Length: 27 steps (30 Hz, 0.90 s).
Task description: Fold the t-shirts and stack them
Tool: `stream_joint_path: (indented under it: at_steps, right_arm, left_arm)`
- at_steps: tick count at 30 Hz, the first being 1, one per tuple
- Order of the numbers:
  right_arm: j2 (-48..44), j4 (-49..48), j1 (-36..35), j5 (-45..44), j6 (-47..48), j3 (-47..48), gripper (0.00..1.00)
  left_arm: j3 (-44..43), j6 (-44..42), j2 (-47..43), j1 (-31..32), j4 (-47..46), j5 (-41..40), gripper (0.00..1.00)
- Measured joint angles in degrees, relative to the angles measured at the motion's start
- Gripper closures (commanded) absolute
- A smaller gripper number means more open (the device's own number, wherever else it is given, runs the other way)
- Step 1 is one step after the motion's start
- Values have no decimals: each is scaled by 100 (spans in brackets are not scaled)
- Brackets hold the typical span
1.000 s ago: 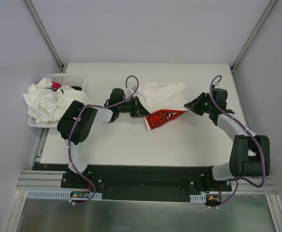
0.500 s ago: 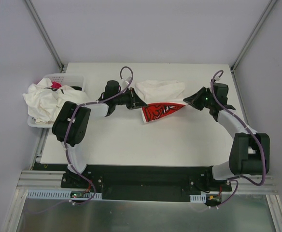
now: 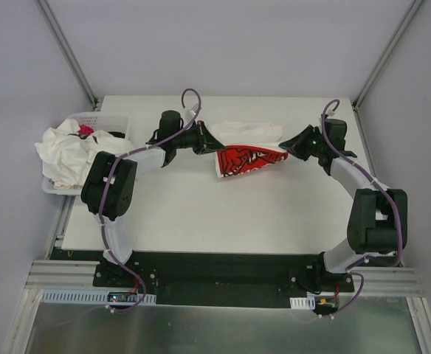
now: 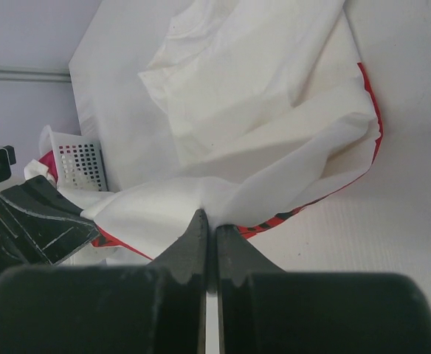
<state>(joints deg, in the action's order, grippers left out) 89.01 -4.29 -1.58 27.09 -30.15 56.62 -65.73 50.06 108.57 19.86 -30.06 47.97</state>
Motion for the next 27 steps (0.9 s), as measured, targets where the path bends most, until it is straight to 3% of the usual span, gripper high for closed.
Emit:
stream_joint_path:
  at_steps: [27]
  right_arm:
    - [1386, 87, -20, 197, -310, 1853, 99]
  left_arm:
    - [-1725, 0, 763, -348, 675, 168, 100]
